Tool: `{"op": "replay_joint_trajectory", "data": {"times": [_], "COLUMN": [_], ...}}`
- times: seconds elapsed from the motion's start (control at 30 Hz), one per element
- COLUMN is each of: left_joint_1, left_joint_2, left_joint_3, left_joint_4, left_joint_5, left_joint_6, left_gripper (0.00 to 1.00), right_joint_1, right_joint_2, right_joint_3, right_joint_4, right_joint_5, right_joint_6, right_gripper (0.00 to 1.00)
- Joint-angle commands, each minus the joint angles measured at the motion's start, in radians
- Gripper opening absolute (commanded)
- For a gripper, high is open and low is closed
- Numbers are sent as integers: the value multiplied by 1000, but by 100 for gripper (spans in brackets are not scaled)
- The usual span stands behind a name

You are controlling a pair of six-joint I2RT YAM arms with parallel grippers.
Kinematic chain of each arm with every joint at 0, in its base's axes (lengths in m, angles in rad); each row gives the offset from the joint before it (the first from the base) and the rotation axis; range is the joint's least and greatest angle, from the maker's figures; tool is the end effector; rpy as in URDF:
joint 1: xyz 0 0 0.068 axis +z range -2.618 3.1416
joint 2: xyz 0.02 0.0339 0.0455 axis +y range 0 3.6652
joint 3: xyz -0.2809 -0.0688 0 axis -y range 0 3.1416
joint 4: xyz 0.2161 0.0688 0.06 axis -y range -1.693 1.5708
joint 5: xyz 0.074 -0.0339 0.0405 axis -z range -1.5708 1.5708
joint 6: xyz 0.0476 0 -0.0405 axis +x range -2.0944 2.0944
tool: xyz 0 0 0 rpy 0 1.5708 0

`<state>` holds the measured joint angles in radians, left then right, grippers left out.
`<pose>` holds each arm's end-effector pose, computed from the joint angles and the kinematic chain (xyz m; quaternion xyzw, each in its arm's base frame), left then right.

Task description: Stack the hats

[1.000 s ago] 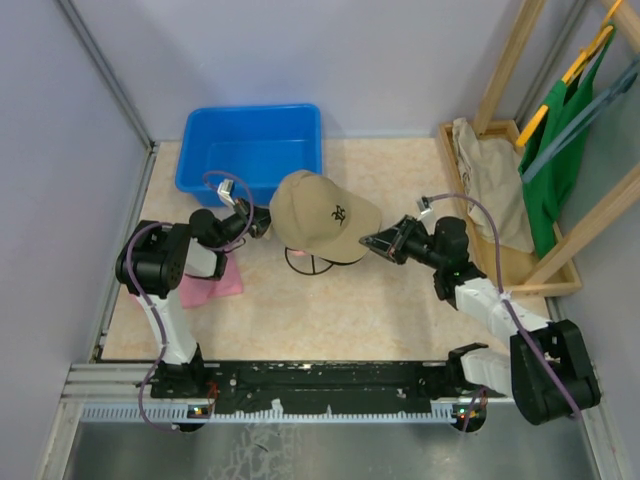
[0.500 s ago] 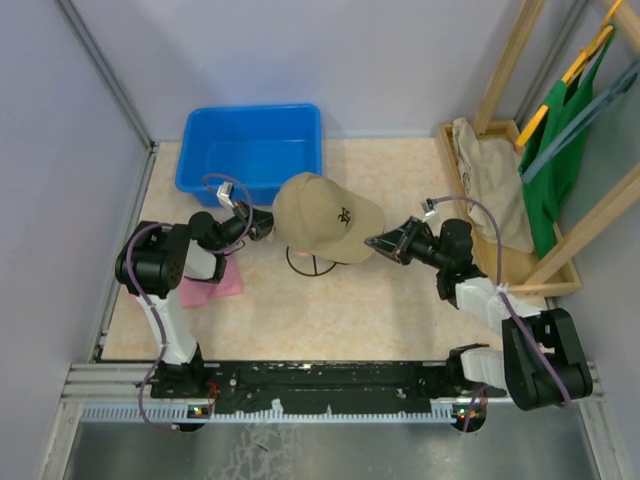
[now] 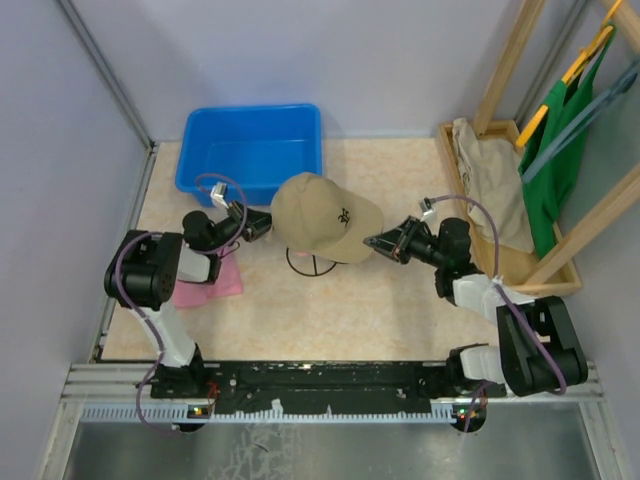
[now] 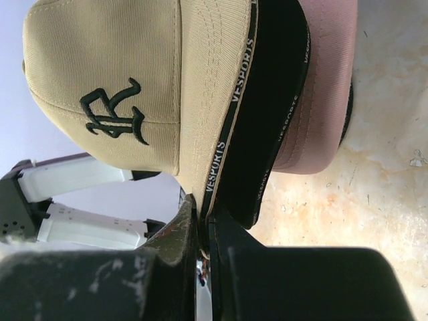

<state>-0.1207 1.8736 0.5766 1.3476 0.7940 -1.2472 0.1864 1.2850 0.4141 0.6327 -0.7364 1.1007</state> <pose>0.3207 -0.0731 0.1952 -0.1023 0.6869 -0.6288 0.3497 0.2221 0.0744 0.2306 0.1241 0.7563 0.5724 0.2915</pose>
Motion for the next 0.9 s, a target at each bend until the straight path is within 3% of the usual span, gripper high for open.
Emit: {"op": "replay_joint_trajectory", "data": {"times": [0.0, 0.23, 0.4, 0.53, 0.87], "left_joint_1": [41, 103, 123, 134, 139], "left_joint_2": [-142, -287, -363, -419, -519], "left_joint_3": [-44, -59, -10, 21, 57], "left_joint_4": [-191, -396, -563, -648, -802], "left_joint_5": [-64, -130, -157, -186, -217], "left_joint_6": [131, 209, 300, 340, 420], "left_gripper": [23, 40, 44, 46, 47], "right_joint_1": [-22, -22, -22, -23, -71], "right_joint_2": [-26, -33, -49, -103, -215], "right_joint_3": [27, 48, 47, 49, 29], "right_joint_4": [-112, -135, -135, -186, -355], "right_joint_5": [88, 91, 96, 135, 193], "right_joint_6": [-41, -47, -47, -66, -174], "right_gripper": [0, 0, 2, 27, 46]}}
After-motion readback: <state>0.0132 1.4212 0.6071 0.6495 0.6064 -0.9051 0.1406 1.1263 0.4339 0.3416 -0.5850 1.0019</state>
